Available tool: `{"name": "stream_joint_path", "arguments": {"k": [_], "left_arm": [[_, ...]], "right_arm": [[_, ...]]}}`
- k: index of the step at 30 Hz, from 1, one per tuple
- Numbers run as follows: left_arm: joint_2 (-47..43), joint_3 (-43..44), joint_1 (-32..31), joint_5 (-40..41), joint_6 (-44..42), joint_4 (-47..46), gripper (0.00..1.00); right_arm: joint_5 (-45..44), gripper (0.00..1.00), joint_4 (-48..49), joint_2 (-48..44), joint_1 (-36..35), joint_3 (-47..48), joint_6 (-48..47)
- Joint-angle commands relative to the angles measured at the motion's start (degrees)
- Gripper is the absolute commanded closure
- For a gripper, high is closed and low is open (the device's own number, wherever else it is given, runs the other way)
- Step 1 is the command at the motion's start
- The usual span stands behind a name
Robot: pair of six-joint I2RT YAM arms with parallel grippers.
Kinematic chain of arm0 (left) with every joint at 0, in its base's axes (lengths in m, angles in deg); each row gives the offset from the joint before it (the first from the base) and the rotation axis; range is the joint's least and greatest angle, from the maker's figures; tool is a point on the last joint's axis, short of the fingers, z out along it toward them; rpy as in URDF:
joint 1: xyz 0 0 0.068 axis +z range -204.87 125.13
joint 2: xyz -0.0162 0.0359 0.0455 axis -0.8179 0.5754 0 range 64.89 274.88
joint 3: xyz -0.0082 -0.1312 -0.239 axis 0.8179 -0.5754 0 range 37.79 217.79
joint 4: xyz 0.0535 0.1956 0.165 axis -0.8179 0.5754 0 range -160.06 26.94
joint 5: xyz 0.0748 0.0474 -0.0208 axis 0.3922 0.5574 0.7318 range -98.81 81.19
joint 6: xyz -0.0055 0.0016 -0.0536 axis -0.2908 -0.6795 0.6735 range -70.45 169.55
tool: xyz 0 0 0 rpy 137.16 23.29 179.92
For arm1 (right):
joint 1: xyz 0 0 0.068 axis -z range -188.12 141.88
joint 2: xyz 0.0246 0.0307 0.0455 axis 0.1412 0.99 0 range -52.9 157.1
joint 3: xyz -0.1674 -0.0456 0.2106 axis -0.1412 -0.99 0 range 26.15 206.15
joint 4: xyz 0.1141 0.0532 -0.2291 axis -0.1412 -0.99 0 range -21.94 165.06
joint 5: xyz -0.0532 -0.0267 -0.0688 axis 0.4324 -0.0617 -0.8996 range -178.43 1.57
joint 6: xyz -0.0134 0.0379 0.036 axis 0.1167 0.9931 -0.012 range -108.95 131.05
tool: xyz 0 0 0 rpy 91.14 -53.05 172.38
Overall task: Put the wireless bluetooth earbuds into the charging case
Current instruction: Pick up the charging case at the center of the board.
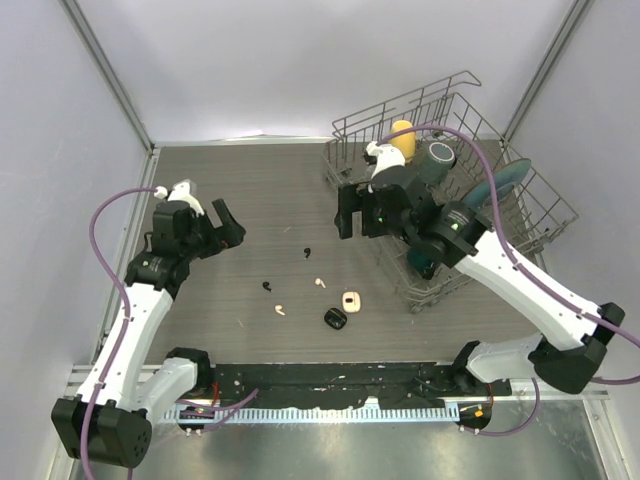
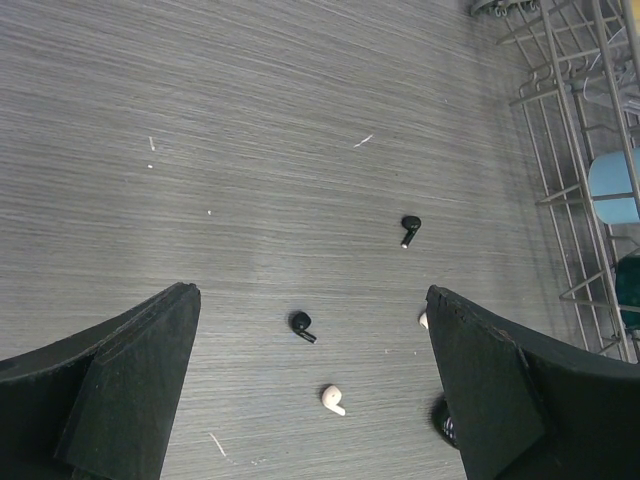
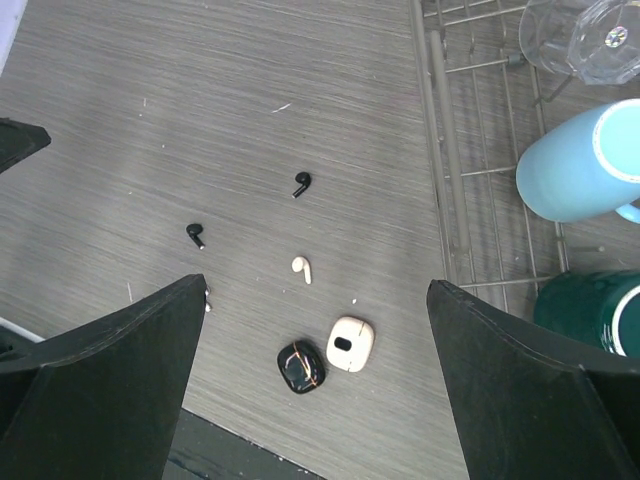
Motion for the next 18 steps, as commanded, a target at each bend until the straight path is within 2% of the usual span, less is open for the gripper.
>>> {"name": "stream_joint_path", "arguments": {"k": [1, 7, 11, 18], "left_arm": [[-1.9, -0.7, -0.2, 0.2, -0.5, -0.5, 0.00], [-1.9, 0.1, -0.1, 1.3, -1.9, 1.4, 0.00], [-2.6, 0.0, -0.2, 2.5, -3.3, 2.8, 0.00], [-4.6, -2.0, -0.1, 7.5, -3.3, 3.4, 0.00]], "right_arm": [[0.4, 0.02, 2.8, -5.1, 0.1, -2.2, -0.2], [2.8, 0.05, 3.9, -5.2, 0.3, -7.4, 3.4], [5.2, 0.12, 4.7, -1.4, 0.1, -10.8, 6.2], [3.2, 0.20, 4.9, 2.3, -3.1, -17.4, 10.0]]}}
